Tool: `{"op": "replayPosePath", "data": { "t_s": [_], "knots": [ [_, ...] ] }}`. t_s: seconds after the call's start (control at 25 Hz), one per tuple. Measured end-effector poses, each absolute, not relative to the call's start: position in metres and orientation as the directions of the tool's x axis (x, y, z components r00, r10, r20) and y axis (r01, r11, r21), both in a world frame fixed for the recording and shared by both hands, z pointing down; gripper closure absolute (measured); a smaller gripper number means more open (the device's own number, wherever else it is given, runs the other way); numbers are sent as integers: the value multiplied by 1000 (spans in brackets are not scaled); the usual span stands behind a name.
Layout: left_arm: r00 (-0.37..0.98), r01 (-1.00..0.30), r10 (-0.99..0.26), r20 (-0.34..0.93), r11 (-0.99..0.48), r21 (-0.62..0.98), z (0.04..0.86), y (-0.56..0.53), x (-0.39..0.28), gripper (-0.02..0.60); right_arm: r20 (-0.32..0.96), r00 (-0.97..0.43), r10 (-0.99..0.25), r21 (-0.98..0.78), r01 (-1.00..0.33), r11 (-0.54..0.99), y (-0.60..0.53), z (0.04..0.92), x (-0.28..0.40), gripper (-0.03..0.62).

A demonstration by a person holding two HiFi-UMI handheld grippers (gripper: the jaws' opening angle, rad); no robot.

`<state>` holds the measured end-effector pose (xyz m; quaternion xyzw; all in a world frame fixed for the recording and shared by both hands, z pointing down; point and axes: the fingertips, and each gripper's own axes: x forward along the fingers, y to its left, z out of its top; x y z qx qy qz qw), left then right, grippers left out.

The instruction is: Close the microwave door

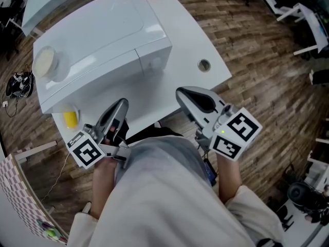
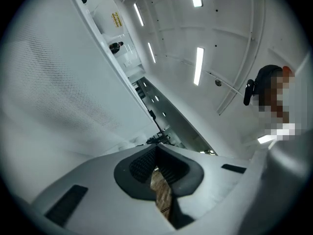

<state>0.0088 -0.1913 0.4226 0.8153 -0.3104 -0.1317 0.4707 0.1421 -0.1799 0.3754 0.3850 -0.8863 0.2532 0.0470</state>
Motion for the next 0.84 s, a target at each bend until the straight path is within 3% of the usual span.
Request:
{"op": "replayPosePath", "data": {
  "t_s": [0.84],
  "knots": [
    [780,-381,-621,82,-366,849,427,-170,7,565,270,-700,-661,-438,-700,564,-156,382,143,574]
  ]
}}
